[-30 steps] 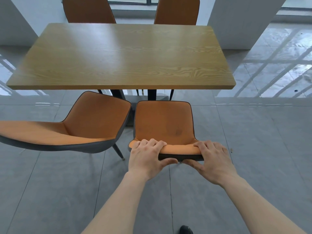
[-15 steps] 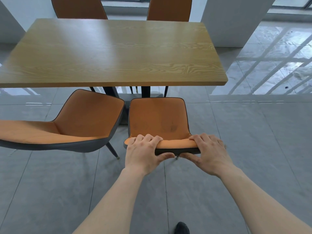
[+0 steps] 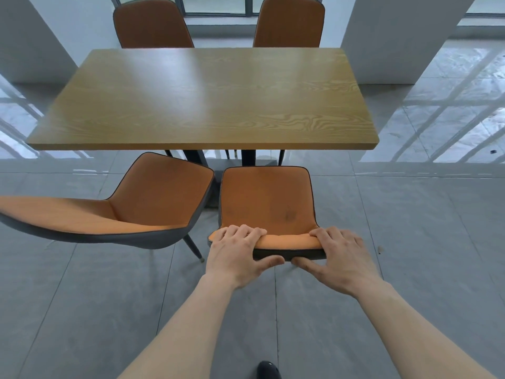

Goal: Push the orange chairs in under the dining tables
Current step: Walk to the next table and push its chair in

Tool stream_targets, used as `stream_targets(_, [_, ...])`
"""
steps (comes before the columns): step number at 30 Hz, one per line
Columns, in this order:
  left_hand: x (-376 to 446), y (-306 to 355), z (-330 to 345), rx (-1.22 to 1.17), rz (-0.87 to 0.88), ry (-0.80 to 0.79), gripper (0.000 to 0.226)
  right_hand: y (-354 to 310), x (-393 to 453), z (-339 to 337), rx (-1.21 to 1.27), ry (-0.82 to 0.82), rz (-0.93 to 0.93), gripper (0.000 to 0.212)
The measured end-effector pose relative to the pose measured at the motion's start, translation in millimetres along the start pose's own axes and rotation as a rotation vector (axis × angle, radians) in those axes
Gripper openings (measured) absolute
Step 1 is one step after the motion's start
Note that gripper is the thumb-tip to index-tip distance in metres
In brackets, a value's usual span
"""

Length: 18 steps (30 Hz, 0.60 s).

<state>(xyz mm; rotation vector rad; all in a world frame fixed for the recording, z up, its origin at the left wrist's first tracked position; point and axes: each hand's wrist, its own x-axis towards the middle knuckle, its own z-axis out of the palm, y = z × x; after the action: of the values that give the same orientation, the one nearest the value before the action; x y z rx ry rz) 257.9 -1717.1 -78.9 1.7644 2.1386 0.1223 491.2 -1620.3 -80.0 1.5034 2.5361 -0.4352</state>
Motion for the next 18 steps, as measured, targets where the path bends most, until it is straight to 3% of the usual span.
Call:
stream_targets(4, [-9.8, -6.3, -15.0, -0.037, -0.012, 0.033, 0.093, -12.4, -6.1, -15.8, 0.025, -0.071, 0.014, 0.116])
stream_targets(8, [-23.1, -41.7, -44.0, -0.012, -0.027, 0.057, 0.091, -48.9, -6.0, -36.8, 0.084, -0.047, -0.023, 0.11])
stream_targets(18, [-67.1, -225.0, -133.6, 0.017, -0.1, 0.151, 0.088, -242.6, 31.4, -48.3, 0.109, -0.043, -0.113, 0.103])
